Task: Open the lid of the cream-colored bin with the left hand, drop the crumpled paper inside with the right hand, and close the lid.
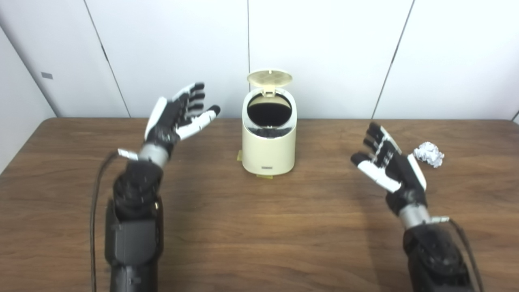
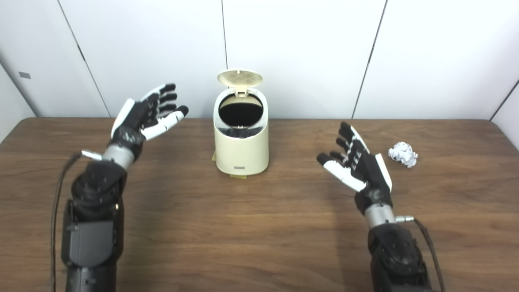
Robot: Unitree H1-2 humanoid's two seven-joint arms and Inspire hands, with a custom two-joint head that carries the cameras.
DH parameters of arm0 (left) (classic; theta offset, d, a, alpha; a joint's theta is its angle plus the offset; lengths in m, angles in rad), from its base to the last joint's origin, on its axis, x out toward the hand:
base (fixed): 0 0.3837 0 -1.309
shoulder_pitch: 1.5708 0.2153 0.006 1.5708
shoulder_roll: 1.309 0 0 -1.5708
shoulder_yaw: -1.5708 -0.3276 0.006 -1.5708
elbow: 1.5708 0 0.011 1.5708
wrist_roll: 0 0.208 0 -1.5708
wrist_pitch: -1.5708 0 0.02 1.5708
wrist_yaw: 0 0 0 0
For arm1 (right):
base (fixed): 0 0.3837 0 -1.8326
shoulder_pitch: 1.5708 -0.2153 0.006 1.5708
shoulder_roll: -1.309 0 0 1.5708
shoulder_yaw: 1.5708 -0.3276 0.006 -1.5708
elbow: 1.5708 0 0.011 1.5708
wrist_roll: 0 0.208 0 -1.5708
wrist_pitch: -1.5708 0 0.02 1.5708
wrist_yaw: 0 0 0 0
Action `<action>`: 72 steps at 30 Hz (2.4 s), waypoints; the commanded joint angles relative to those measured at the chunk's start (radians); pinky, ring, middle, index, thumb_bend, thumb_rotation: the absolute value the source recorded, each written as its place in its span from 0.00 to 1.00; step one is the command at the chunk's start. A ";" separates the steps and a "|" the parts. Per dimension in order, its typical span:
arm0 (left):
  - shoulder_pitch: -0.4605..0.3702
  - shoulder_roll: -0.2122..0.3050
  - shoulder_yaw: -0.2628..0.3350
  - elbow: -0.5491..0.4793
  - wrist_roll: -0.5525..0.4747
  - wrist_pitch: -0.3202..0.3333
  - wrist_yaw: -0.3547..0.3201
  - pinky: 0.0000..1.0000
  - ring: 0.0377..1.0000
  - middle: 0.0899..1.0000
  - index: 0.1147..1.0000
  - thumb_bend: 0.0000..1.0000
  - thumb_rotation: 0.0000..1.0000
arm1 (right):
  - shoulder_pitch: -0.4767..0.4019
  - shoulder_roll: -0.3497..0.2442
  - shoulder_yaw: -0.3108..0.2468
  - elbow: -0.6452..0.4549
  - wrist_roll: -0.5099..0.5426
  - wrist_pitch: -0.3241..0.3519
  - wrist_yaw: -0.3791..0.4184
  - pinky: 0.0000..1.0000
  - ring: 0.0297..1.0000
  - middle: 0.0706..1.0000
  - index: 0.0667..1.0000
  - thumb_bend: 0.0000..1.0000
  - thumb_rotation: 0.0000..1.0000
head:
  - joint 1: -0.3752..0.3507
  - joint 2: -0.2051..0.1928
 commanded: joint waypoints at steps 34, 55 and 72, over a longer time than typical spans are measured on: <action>0.157 0.116 -0.091 0.060 -0.337 -0.153 0.151 1.00 1.00 1.00 1.00 0.49 0.90 | -0.357 -0.533 0.186 0.147 -0.673 0.246 0.193 0.75 0.86 0.85 0.78 0.92 0.08 | -0.410 -0.016; 0.193 0.151 -0.128 -0.098 -0.334 -0.033 0.165 1.00 1.00 1.00 1.00 0.41 0.92 | -0.496 -0.511 0.348 0.459 -0.713 0.232 0.224 0.70 0.80 0.83 0.76 0.92 0.09 | -0.400 -0.010; 0.209 0.159 -0.140 -0.187 -0.340 0.035 0.162 1.00 1.00 1.00 1.00 0.35 0.91 | -0.466 -0.517 0.343 0.524 -0.687 0.257 0.237 0.64 0.75 0.76 0.74 0.88 0.05 | -0.394 0.007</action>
